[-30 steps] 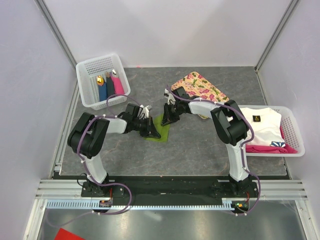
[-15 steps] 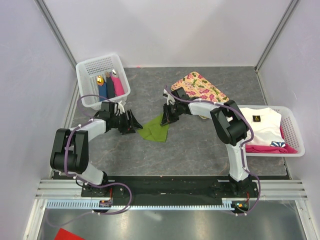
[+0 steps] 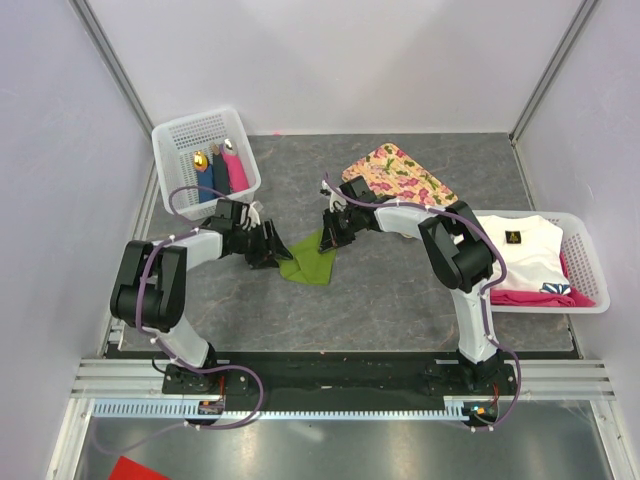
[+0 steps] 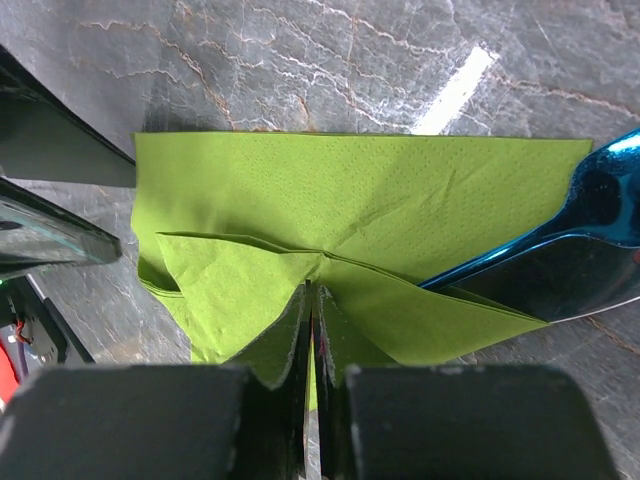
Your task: Place the utensils on the paper napkin and roll it up
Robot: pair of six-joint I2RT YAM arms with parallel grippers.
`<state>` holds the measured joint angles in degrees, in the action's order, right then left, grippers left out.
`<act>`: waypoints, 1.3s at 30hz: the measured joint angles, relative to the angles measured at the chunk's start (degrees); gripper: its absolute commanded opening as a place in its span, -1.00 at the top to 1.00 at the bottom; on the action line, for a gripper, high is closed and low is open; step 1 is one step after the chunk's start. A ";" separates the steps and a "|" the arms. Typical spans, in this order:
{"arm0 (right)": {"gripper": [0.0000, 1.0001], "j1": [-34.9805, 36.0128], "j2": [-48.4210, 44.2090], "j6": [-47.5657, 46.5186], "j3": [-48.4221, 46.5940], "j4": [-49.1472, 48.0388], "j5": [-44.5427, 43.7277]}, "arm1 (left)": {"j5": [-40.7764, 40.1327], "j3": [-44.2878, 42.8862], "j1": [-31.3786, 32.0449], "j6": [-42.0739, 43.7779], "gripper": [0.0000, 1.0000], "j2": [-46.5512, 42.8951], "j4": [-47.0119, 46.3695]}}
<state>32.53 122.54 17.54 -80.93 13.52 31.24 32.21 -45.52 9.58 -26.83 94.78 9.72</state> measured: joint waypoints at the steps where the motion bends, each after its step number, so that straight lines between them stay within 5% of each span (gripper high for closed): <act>1: 0.86 0.00 0.00 -0.04 0.00 0.00 0.02 | 0.46 -0.39 0.22 -0.26 -0.28 0.57 -0.04; 18: 1.00 0.00 -0.24 -3.13 1.27 -1.07 2.54 | 5.60 0.59 5.44 -1.79 -0.40 2.89 -10.69; 39: 1.00 0.02 -0.24 -4.87 1.77 -0.68 4.98 | 14.29 -8.63 4.00 4.24 -0.15 11.58 -3.39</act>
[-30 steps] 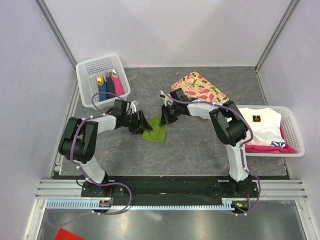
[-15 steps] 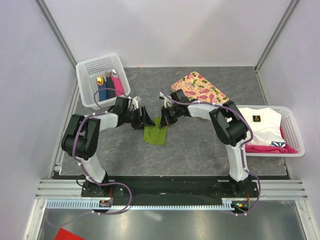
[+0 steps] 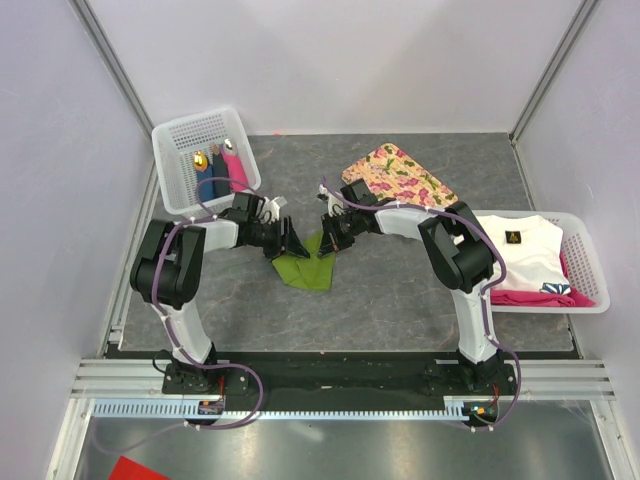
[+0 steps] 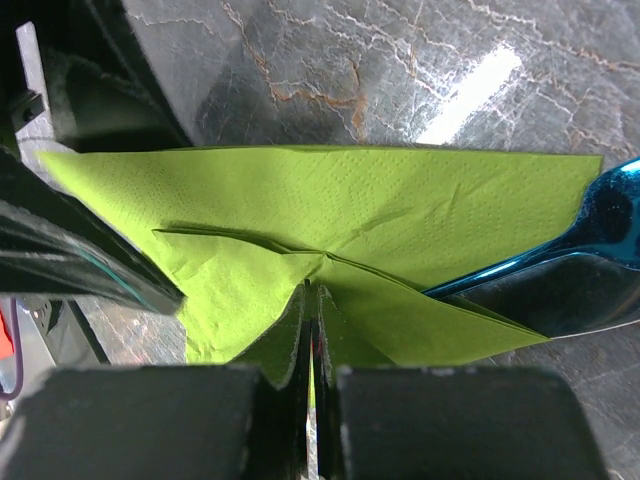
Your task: Place the utensils on the paper napkin and roll it up
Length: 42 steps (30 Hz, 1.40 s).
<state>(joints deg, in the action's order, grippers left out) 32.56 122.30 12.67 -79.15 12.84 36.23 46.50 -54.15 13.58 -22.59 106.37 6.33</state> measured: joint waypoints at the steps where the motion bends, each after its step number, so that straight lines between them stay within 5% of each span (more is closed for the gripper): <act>1: 1.00 0.02 0.00 0.00 0.00 0.02 -0.02 | 0.24 0.63 -0.46 0.35 -0.15 -0.44 0.66; 8: 1.00 0.02 0.00 0.00 -0.02 0.07 -0.04 | 0.63 5.22 -4.46 1.31 0.04 -5.29 4.04; 16: 1.00 0.04 0.00 0.04 -0.07 0.11 -0.09 | 1.88 6.27 -5.97 -0.96 0.74 -6.88 1.53; 20: 1.00 0.09 0.00 0.15 -0.15 0.22 -0.24 | 3.63 6.78 -5.44 -3.21 0.88 -6.99 -1.18; 35: 1.00 0.13 0.04 1.09 -0.39 0.66 -0.70 | 5.53 8.26 3.82 -15.80 0.86 -6.54 -15.54; 38: 1.00 0.13 0.07 1.20 -0.46 0.72 -0.74 | 4.52 8.70 4.94 -17.86 0.78 -5.81 -17.29; 42: 1.00 0.15 0.09 1.46 -0.50 0.83 -0.90 | 3.10 9.33 5.03 -19.61 0.41 -4.94 -18.05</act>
<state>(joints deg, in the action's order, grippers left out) 32.71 122.39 14.13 -79.66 13.67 35.33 49.60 -44.82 18.61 -42.19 101.43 -11.73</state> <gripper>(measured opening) 0.007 0.170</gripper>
